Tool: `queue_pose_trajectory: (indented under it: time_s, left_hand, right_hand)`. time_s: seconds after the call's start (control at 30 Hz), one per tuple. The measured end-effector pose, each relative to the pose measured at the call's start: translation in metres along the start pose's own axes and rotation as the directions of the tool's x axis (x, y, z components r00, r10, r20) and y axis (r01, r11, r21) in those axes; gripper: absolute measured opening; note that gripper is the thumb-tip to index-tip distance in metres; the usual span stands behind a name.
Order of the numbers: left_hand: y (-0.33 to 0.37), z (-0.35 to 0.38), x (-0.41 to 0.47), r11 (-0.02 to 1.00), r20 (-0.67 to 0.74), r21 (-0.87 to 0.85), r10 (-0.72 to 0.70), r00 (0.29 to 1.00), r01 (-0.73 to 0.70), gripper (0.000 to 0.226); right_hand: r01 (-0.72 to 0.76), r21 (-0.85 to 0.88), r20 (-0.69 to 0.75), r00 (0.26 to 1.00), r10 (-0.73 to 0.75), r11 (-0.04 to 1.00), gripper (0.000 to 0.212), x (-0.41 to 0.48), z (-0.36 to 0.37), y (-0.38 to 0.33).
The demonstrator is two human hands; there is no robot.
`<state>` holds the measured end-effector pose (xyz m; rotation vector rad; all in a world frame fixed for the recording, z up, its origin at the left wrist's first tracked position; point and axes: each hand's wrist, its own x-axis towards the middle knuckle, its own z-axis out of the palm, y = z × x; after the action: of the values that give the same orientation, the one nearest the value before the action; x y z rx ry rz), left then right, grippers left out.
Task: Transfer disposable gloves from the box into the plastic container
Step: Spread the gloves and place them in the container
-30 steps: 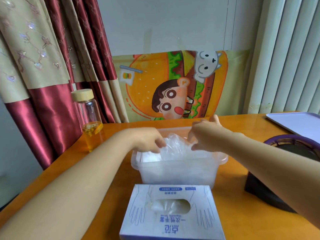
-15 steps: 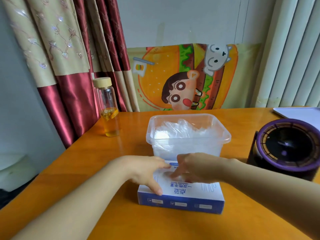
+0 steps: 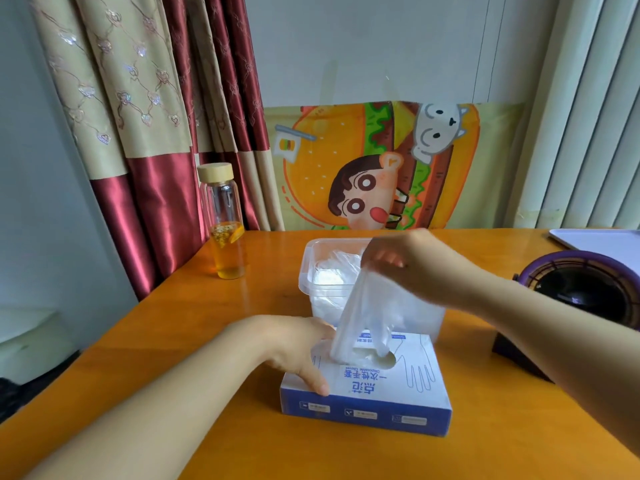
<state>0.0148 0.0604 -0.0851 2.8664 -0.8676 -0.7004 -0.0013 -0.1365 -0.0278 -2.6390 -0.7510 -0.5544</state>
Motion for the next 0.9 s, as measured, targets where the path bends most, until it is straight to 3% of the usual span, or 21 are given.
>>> queue_pose_trajectory:
  time_s: [0.07,0.13,0.23,0.33,0.43,0.53,0.67,0.73,0.8,0.83,0.9]
  left_hand:
    - [-0.002,-0.002,-0.004,0.999,-0.040,-0.047,0.000,0.999,-0.002,0.081]
    - [-0.004,-0.011,-0.012,0.990,-0.087,-0.141,-0.009,0.996,-0.003,0.079]
    - [0.000,-0.035,-0.030,0.928,-0.220,-0.366,-0.015,0.975,-0.068,0.089]
    - [0.013,-0.053,-0.038,0.887,-0.432,-0.434,-0.054,0.900,-0.155,0.102]
    - [0.028,-0.058,-0.026,0.937,-0.551,-0.314,-0.046,0.833,-0.155,0.076]
    - [0.037,-0.064,-0.008,0.922,-0.592,-0.351,-0.082,0.802,-0.165,0.029]
    - [0.033,-0.079,0.008,0.868,-0.590,-0.468,-0.169,0.790,-0.164,0.019]
    - [0.028,-0.088,0.015,0.860,-0.570,-0.495,-0.213,0.794,-0.125,0.021]
    - [0.024,-0.096,0.022,0.849,-0.548,-0.520,-0.245,0.800,-0.096,0.029]
    - [0.022,-0.099,0.026,0.839,-0.536,-0.536,-0.255,0.805,-0.091,0.033]
    - [0.022,-0.105,0.032,0.818,-0.524,-0.564,-0.249,0.815,-0.112,0.033]
  right_hand:
    - [-0.119,0.102,-0.071,0.989,0.127,0.988,0.016,0.003,-0.011,0.006]
    - [-0.263,0.259,-0.056,0.957,0.286,0.929,0.015,0.004,-0.015,0.014]
    - [-0.486,0.558,0.139,0.854,0.501,0.673,0.017,0.002,-0.016,0.024]
    - [-0.569,0.744,0.360,0.783,0.507,0.351,0.019,0.000,-0.013,0.024]
    - [-0.582,0.782,0.438,0.767,0.468,0.222,0.027,0.000,-0.008,0.026]
    - [-0.605,0.760,0.473,0.765,0.437,0.237,0.027,0.003,-0.001,0.032]
    - [-0.599,0.759,0.468,0.775,0.425,0.257,0.024,0.002,-0.005,0.039]
    - [-0.506,0.810,0.312,0.800,0.512,0.297,0.019,0.005,-0.015,0.043]
    - [-0.361,0.845,0.078,0.813,0.577,0.394,0.008,0.007,-0.028,0.043]
    - [-0.307,0.824,0.005,0.845,0.536,0.476,0.006,0.007,-0.035,0.040]
    - [-0.277,0.706,0.031,0.932,0.362,0.652,0.009,0.007,-0.044,0.031]
